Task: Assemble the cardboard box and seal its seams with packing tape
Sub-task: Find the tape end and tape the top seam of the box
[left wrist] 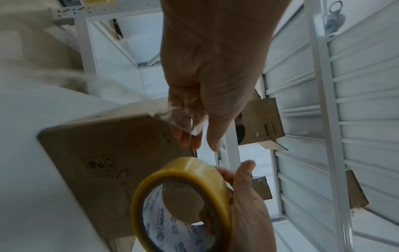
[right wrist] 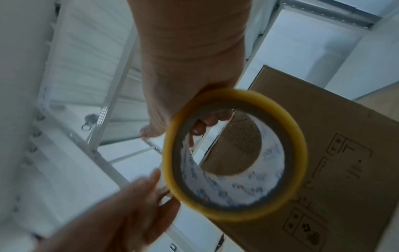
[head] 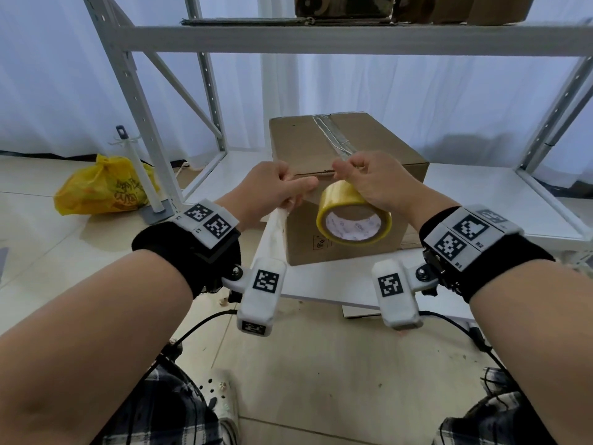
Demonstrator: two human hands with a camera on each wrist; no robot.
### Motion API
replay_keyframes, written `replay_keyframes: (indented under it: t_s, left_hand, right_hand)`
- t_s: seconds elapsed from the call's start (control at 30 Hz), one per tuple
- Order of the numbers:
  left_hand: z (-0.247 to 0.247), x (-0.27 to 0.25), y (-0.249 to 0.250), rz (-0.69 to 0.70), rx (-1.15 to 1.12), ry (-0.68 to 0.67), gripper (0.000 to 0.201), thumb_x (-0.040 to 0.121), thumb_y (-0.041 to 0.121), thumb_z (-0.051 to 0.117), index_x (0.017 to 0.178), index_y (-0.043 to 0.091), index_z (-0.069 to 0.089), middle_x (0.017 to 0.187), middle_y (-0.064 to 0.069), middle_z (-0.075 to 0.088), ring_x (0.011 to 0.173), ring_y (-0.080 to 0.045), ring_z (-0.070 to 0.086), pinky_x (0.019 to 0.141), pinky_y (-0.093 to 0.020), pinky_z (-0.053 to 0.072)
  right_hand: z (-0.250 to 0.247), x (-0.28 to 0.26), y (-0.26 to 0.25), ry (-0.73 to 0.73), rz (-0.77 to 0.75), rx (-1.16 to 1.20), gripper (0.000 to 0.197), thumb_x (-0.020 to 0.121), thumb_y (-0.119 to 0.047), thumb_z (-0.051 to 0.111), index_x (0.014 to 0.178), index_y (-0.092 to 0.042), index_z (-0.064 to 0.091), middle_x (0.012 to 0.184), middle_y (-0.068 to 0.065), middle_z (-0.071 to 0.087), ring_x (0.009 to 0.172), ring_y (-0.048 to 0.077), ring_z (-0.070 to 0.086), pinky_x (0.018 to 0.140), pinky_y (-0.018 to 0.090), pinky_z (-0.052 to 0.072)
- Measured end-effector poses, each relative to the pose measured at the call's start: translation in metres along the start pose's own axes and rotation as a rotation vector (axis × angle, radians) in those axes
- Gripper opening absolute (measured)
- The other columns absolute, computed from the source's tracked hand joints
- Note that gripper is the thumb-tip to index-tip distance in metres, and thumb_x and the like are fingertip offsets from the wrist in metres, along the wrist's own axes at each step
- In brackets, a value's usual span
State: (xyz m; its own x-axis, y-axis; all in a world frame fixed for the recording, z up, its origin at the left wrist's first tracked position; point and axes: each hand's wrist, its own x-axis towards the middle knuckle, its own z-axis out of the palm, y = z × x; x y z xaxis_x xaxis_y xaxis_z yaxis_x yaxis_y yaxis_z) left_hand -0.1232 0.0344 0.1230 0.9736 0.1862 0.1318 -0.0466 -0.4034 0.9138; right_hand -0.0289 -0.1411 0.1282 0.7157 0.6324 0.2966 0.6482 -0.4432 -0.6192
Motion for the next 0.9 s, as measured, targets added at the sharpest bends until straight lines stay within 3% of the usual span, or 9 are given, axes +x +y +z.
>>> replay_keyframes:
  t_s: [0.07,0.13,0.23,0.33,0.43,0.53,0.6,0.73,0.9]
  left_hand:
    - [0.002,-0.003,0.001,0.001,-0.143,-0.055,0.038,0.087,0.010,0.066,0.064,0.016,0.035,0.075,-0.018,0.062,0.079,-0.026,0.066,0.076,-0.039,0.049]
    - [0.006,-0.004,0.005,0.027,-0.208,-0.063,0.040,0.088,0.003,0.063,0.064,0.015,0.033,0.080,-0.025,0.060,0.087,-0.029,0.069,0.078,-0.040,0.053]
    - [0.005,-0.004,0.006,0.078,-0.218,-0.015,0.039,0.087,0.000,0.062,0.064,0.013,0.034,0.085,-0.034,0.062,0.076,-0.024,0.070,0.068,-0.033,0.056]
    - [0.004,-0.004,0.008,0.110,-0.247,0.010,0.037,0.088,-0.002,0.061,0.066,0.014,0.035,0.090,-0.042,0.059,0.066,-0.024,0.067,0.057,-0.025,0.055]
    - [0.002,-0.001,0.007,0.067,-0.215,0.012,0.033,0.089,-0.001,0.060,0.075,0.014,0.035,0.084,-0.033,0.064,0.065,-0.025,0.066,0.058,-0.025,0.056]
    - [-0.013,0.002,0.003,0.005,-0.144,0.074,0.028,0.088,0.004,0.063,0.085,0.012,0.036,0.077,-0.022,0.065,0.067,-0.025,0.065,0.065,-0.030,0.059]
    - [-0.027,0.002,-0.001,-0.038,-0.071,0.135,0.027,0.087,0.008,0.065,0.097,0.008,0.040,0.079,-0.019,0.065,0.066,-0.022,0.065,0.069,-0.031,0.059]
    - [-0.049,0.004,-0.006,-0.103,-0.028,0.173,0.041,0.089,0.015,0.064,0.122,0.012,0.041,0.085,-0.014,0.066,0.071,-0.017,0.066,0.065,-0.022,0.057]
    - [-0.051,0.004,-0.006,-0.124,0.115,0.111,0.029,0.083,0.036,0.069,0.095,0.010,0.064,0.082,-0.007,0.067,0.075,-0.014,0.064,0.065,-0.020,0.052]
  right_hand:
    - [0.003,-0.002,-0.003,0.065,-0.009,-0.027,0.060,0.093,-0.058,0.038,0.085,-0.006,0.067,0.082,0.016,0.066,0.070,0.019,0.057,0.060,0.024,0.039]
    - [0.005,-0.003,-0.007,0.116,0.001,-0.098,0.062,0.097,-0.054,0.034,0.071,-0.004,0.060,0.065,0.014,0.057,0.058,0.017,0.050,0.054,0.027,0.036]
    - [0.010,-0.003,-0.013,0.094,0.072,-0.234,0.058,0.099,-0.054,0.028,0.060,-0.014,0.045,0.057,0.001,0.046,0.051,0.012,0.043,0.051,0.027,0.028]
    - [0.015,-0.004,-0.008,0.035,0.173,-0.455,0.065,0.094,-0.065,0.019,0.063,-0.014,0.046,0.064,0.001,0.050,0.056,0.014,0.047,0.051,0.028,0.027]
    - [0.011,-0.002,-0.001,-0.028,0.152,-0.337,0.073,0.088,-0.072,0.019,0.057,-0.010,0.042,0.058,0.001,0.045,0.054,0.019,0.044,0.054,0.029,0.030]
    - [0.000,-0.004,-0.001,-0.062,0.137,0.082,0.075,0.081,-0.071,0.030,0.073,-0.001,0.058,0.059,0.004,0.043,0.058,0.020,0.043,0.055,0.024,0.037]
    - [-0.004,-0.006,-0.001,-0.061,0.153,0.184,0.059,0.085,-0.064,0.043,0.071,-0.009,0.057,0.059,-0.001,0.047,0.056,0.014,0.045,0.055,0.016,0.039]
    - [-0.008,-0.001,-0.004,-0.084,0.135,0.305,0.039,0.086,-0.055,0.056,0.079,-0.017,0.063,0.067,-0.005,0.059,0.067,0.012,0.054,0.074,0.029,0.043]
    - [-0.016,0.013,-0.029,-0.090,0.098,0.228,0.034,0.089,-0.049,0.054,0.102,-0.017,0.058,0.083,-0.005,0.059,0.072,0.009,0.054,0.062,0.018,0.041]
